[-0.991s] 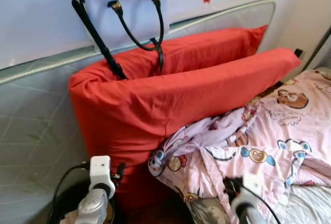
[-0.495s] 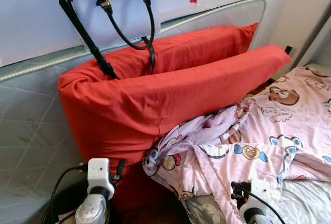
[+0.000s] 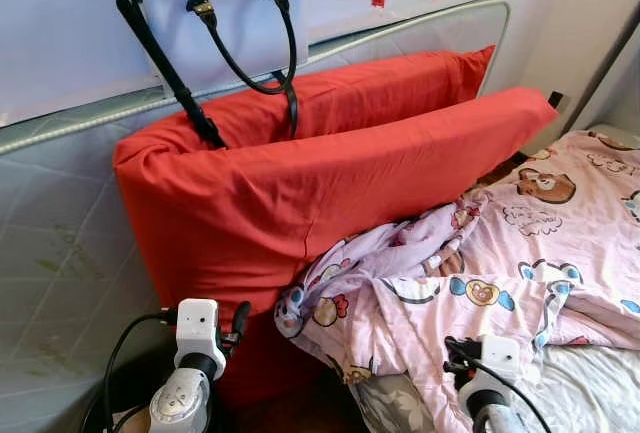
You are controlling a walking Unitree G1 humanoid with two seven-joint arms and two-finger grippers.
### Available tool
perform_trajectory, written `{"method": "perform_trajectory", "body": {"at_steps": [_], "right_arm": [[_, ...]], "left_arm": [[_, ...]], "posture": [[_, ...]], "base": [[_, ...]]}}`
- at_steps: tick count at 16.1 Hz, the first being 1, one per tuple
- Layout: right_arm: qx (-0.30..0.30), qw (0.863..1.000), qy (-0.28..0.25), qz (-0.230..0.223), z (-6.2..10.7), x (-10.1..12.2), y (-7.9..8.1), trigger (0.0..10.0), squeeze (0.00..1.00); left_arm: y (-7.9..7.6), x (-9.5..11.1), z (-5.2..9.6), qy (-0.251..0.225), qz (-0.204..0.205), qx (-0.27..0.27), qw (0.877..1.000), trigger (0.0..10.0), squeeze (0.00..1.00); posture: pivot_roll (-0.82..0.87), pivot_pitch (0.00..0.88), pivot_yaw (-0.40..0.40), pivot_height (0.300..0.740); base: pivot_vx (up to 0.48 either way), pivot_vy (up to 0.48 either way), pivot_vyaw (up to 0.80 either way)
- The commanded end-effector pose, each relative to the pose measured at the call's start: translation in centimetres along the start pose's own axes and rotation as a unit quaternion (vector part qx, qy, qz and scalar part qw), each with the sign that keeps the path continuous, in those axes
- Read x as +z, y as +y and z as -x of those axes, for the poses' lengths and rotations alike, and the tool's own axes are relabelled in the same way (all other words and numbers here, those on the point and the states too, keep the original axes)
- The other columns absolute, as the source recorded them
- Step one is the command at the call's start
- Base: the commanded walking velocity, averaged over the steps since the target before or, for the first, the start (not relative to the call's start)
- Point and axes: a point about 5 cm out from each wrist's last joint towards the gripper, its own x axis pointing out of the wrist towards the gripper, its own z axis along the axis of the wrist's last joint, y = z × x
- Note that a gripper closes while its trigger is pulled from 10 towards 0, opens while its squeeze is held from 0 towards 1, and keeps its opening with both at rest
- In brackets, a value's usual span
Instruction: Clean up the room
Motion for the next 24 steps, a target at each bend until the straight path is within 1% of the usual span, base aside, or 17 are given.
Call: {"method": "perform_trajectory", "body": {"at_steps": [1, 2, 8, 9, 10, 12, 13, 15, 16, 17, 19, 24], "right_arm": [[0.006, 1.0, -0.014, -0.001, -0.2, 0.5, 0.2, 10.0, 0.0], [0.006, 1.0, -0.016, -0.002, -0.3, 0.7, 0.3, 10.0, 1.0], [0.013, 1.0, -0.021, -0.004, -0.6, 1.0, 0.9, 10.0, 1.0], [0.014, 1.0, -0.019, -0.001, -0.6, 1.0, 1.0, 10.0, 0.92], [0.015, 1.0, -0.017, 0.001, -0.6, 1.0, 1.1, 10.0, 0.0], [0.014, 1.0, -0.015, 0.002, -0.6, 0.9, 1.2, 10.0, 0.0], [0.013, 1.0, -0.002, 0.013, -0.7, 0.7, 1.3, 10.0, 0.0], [0.014, 1.0, 0.001, 0.016, -0.7, 0.7, 1.4, 10.0, 0.0], [0.015, 1.0, -0.001, 0.016, -0.7, 0.8, 1.5, 10.0, 0.0], [0.018, 1.0, -0.012, 0.011, -0.8, 1.0, 1.6, 10.0, 0.0], [0.018, 1.0, -0.017, 0.009, -0.8, 1.2, 1.7, 10.0, 0.0], [0.025, 1.0, -0.007, 0.014, -0.8, 1.0, 2.0, 10.0, 0.0]], "left_arm": [[0.3, 0.0, 0.2, 0.005, -0.002, 0.005, 1.0, 10.0, 0.0], [0.4, -0.1, 0.2, 0.006, -0.002, 0.006, 1.0, 10.0, 0.0], [0.3, 0.1, 0.0, 0.007, 0.001, 0.008, 1.0, 10.0, 0.0], [0.4, 0.2, 0.0, 0.007, 0.001, 0.008, 1.0, 10.0, 0.0], [0.4, 0.2, -0.1, 0.007, 0.001, 0.008, 1.0, 10.0, 0.0], [0.4, 0.2, -0.1, 0.009, 0.001, 0.008, 1.0, 10.0, 0.0], [0.4, 0.2, -0.1, 0.01, 0.002, 0.008, 1.0, 10.0, 0.0], [0.5, 0.2, 0.0, 0.011, 0.002, 0.009, 1.0, 10.0, 0.0], [0.4, 0.1, 0.0, 0.011, 0.003, 0.009, 1.0, 10.0, 0.0], [0.4, 0.1, 0.0, 0.011, 0.004, 0.008, 1.0, 10.0, 0.0], [0.2, 0.1, 0.0, 0.012, 0.005, 0.006, 1.0, 10.0, 0.0], [0.1, 0.1, 0.1, 0.012, 0.007, 0.008, 1.0, 10.0, 0.0]], "posture": [[0.01, 0.0, -0.023, 0.696], [0.01, 0.0, -0.024, 0.696], [0.01, 0.0, -0.027, 0.696], [0.01, 0.0, -0.026, 0.696], [0.01, 0.0, -0.026, 0.696], [0.02, 0.0, -0.026, 0.696], [0.02, 0.0, -0.027, 0.696], [0.02, 0.0, -0.028, 0.681], [0.02, 0.0, -0.029, 0.666], [0.02, 0.0, -0.029, 0.661], [0.02, 0.0, -0.031, 0.661], [0.02, 0.0, -0.036, 0.661]], "base": [[0.0, 0.0, 0.0], [0.0, 0.0, 0.0], [0.0, 0.0, 0.0], [0.0, 0.0, 0.0], [0.0, 0.0, 0.0], [0.0, 0.0, 0.0], [0.0, 0.0, 0.0], [0.0, 0.0, 0.0], [0.0, 0.0, 0.0], [0.0, 0.0, 0.0], [0.0, 0.0, 0.0], [0.0, 0.0, 0.0]]}}
